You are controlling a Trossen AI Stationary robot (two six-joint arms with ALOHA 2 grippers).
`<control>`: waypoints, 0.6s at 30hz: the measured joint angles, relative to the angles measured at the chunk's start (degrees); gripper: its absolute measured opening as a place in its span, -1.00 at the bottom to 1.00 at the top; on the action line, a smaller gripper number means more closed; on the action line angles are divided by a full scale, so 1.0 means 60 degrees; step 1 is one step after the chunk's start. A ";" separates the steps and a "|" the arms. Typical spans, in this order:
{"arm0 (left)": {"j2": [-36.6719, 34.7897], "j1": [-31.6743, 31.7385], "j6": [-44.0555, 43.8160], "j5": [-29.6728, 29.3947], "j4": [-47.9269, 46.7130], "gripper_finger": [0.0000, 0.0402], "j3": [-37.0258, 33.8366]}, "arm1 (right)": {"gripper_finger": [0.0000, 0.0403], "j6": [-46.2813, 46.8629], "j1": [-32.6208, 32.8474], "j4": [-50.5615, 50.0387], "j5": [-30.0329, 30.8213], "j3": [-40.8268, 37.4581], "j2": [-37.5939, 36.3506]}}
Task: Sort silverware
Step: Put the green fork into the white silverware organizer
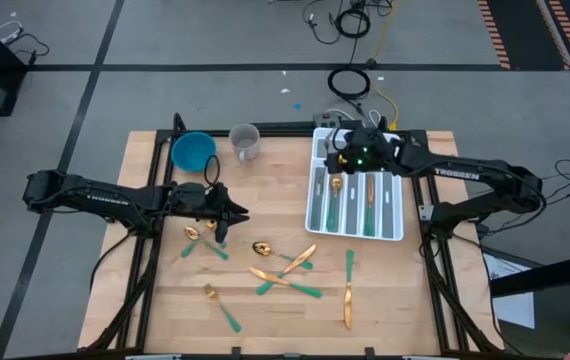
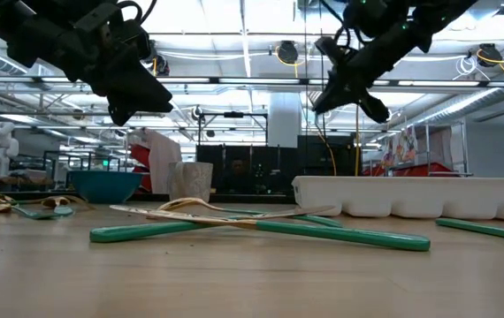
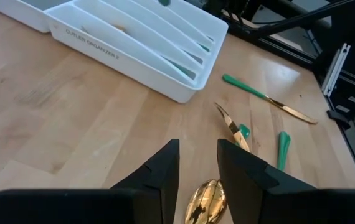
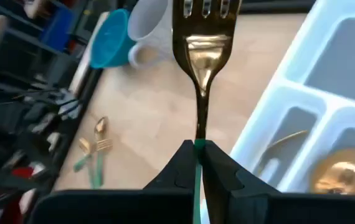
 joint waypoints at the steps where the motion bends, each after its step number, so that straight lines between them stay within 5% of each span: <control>1: 0.0000 0.0000 0.0002 -0.0042 0.0007 -0.43 0.0000 | -1.00 0.0055 0.0030 0.0119 -0.0047 -0.0029 0.0030; 18: 0.0000 0.0000 0.0184 -0.0183 -0.0048 -0.43 0.0000 | -1.00 0.0606 0.0248 -0.0053 -0.0433 -0.0098 0.1966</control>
